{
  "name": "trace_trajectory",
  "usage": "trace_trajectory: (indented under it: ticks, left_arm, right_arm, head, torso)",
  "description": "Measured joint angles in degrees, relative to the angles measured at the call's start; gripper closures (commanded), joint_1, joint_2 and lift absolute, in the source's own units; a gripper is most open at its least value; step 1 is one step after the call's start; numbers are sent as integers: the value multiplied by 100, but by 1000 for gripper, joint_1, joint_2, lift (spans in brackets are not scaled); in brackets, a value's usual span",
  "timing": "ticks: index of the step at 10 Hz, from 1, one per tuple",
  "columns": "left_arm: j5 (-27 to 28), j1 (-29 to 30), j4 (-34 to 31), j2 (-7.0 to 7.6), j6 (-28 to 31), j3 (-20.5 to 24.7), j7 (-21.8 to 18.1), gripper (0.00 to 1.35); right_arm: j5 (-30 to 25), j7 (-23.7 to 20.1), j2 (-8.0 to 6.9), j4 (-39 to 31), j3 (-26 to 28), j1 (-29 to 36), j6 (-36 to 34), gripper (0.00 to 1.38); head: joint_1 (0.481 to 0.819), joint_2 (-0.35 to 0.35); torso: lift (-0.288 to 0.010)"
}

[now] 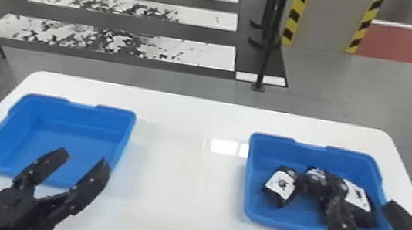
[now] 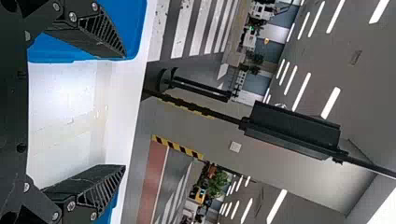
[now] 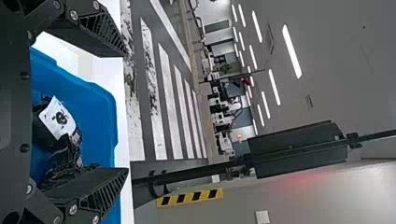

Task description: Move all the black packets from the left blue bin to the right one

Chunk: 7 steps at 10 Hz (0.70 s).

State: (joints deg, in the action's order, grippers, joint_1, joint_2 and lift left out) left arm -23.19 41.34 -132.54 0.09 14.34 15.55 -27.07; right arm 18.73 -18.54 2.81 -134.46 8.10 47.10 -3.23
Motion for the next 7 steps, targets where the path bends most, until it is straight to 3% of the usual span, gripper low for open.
trace_trajectory:
  ticks: [7]
  left_arm:
    - [-12,14,2,0,56,31,0,193]
  right_arm:
    - [37,9,2,-7,-11,5,0,163]
  head:
    - [695,39]
  torso:
    - [-144]
